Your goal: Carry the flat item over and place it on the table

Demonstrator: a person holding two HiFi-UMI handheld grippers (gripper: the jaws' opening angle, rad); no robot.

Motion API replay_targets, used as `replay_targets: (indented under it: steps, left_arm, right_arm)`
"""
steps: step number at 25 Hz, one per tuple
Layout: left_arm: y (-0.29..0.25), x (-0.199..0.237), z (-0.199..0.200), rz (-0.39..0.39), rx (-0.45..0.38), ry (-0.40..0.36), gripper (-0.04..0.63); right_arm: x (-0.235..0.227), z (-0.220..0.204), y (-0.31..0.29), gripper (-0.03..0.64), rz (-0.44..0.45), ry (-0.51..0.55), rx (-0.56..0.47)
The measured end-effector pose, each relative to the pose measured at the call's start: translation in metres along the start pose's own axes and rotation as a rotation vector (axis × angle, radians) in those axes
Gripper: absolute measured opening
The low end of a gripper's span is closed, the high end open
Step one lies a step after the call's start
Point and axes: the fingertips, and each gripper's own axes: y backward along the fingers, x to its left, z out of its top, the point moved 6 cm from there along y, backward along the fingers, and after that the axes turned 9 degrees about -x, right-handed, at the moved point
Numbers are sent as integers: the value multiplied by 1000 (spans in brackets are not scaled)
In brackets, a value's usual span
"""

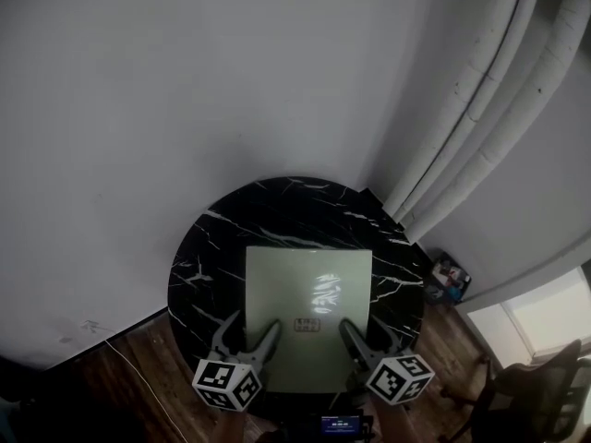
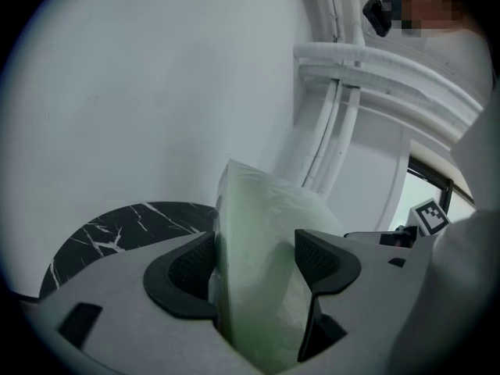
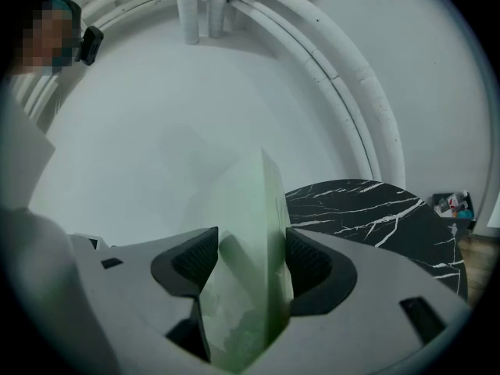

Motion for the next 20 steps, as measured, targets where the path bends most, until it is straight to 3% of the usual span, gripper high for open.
replay_targets:
  steps: [20]
  left_arm:
    - [-41,37,-55,62,124,56,331]
  right_arm:
    - [-48,-44,-47,229,-60,-41,127]
